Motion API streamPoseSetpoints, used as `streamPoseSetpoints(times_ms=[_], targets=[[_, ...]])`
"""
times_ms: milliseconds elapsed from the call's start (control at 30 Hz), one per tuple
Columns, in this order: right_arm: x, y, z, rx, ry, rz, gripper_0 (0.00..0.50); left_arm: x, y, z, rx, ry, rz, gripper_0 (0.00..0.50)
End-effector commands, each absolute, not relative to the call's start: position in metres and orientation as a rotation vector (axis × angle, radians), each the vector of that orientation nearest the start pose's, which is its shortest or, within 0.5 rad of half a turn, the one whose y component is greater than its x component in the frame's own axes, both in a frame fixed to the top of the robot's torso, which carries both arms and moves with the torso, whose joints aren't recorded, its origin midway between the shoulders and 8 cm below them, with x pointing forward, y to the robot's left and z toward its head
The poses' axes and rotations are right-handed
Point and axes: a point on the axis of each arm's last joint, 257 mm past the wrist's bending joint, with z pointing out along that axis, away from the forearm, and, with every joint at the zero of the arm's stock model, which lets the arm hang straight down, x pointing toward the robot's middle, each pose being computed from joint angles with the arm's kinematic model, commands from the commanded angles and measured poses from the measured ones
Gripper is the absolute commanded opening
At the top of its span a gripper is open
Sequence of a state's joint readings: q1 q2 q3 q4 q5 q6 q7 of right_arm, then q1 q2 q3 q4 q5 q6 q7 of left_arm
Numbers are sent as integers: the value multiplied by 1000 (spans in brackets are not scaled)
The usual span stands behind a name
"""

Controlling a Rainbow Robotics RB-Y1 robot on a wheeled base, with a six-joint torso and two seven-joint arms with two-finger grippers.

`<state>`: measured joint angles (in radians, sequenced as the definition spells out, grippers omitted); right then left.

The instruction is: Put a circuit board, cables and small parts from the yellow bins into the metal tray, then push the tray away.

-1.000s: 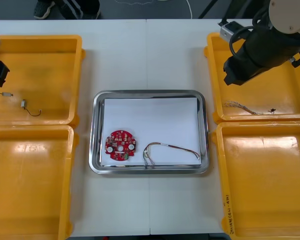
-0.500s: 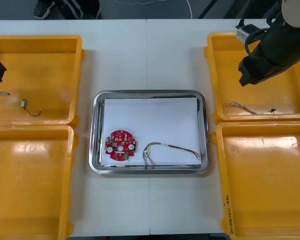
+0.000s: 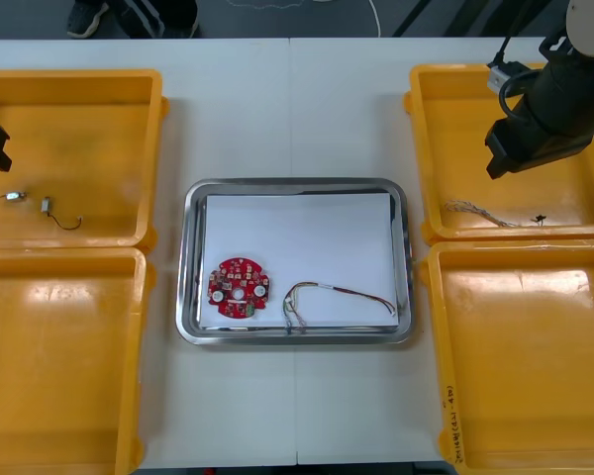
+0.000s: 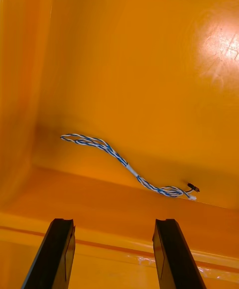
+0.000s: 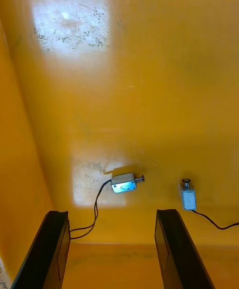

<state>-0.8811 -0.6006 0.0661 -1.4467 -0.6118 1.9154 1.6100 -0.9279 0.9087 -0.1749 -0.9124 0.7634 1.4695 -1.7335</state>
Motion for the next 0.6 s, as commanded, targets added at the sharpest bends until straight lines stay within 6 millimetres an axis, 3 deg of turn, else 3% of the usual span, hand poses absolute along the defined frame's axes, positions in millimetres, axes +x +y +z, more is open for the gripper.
streamPoseSetpoints(times_ms=[33,200,600], targets=[[526,-305,-119,-581,2710,-167,461,569,498,-93,-90,2611,218,500],[529,-311,-125,-729,2666,-208,460,573,494,-96,-69,2605,217,500],[536,-330,-141,-1048,2534,-301,458,574,482,-138,-38,2630,193,500]])
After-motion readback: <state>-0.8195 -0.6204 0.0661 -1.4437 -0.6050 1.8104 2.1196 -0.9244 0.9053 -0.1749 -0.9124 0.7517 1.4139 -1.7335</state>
